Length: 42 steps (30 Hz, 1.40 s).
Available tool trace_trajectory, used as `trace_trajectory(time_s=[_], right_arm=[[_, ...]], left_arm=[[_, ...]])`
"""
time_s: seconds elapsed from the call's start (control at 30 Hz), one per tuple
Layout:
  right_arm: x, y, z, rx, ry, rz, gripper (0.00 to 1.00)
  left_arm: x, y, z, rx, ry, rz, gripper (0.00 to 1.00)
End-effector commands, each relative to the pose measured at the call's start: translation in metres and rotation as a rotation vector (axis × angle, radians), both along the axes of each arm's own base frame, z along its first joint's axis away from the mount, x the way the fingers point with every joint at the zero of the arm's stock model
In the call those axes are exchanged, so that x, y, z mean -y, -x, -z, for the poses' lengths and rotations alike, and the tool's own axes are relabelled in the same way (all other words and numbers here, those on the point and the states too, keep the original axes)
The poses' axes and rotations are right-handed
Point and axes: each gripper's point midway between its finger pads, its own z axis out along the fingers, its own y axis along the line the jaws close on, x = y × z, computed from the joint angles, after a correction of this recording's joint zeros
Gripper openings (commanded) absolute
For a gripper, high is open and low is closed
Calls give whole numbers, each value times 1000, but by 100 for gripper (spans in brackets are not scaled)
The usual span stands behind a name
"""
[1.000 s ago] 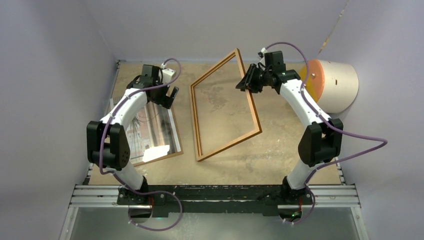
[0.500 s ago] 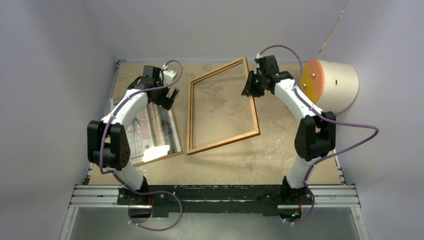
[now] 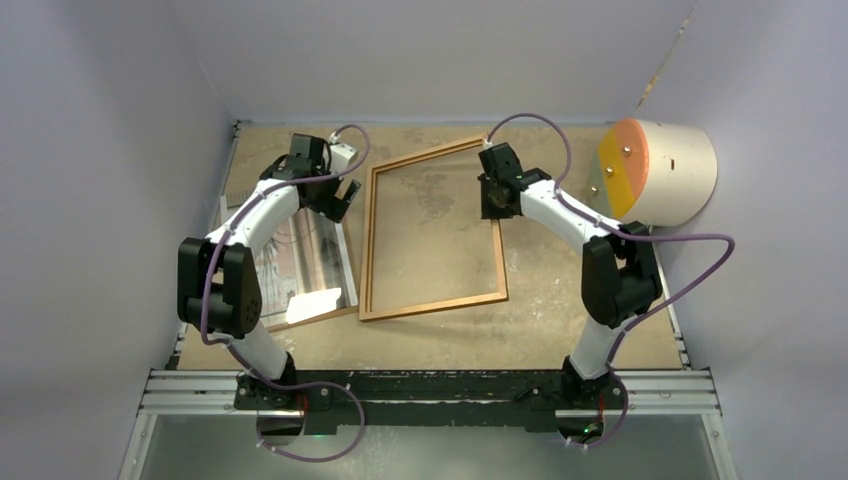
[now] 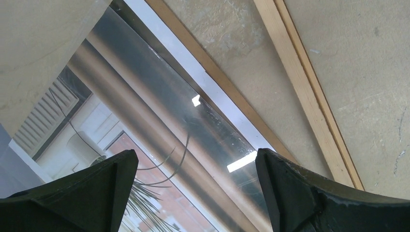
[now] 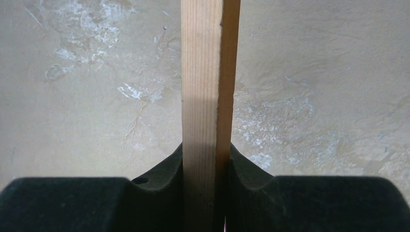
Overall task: Put the photo into the frame
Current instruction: Turn over the photo frame at the center of the board, then move the photo frame to the center of the board.
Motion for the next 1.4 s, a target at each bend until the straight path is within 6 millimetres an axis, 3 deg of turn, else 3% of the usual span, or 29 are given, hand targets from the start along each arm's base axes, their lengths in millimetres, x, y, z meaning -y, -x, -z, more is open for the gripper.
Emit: trace_trajectory(time_s=[0.0,0.1,0.37,0.53,0.9,1.17,1.37], right_arm=[[17,-15,-19,129,95,23,26],[18,-14,-8,117,119,25,31],[30,-8,36,28,205,69,32],[38,-1,54,-2,238,95,32],[26,-2,57,-41,164,159,30],[-3,3,17,48,-83,183,25],[-18,9,9,72,-192,136,36]], left_arm=[[-1,-4,3,20,-33,15,100],[-3,-3,8,22,-43,15,100],[-15,-3,42,-13,-128,-3,100],[-13,-5,48,-15,-133,0,100],[14,-18,47,24,-137,17,100],[22,-40,67,20,-201,-2,99],[42,-45,74,21,-207,26,99]])
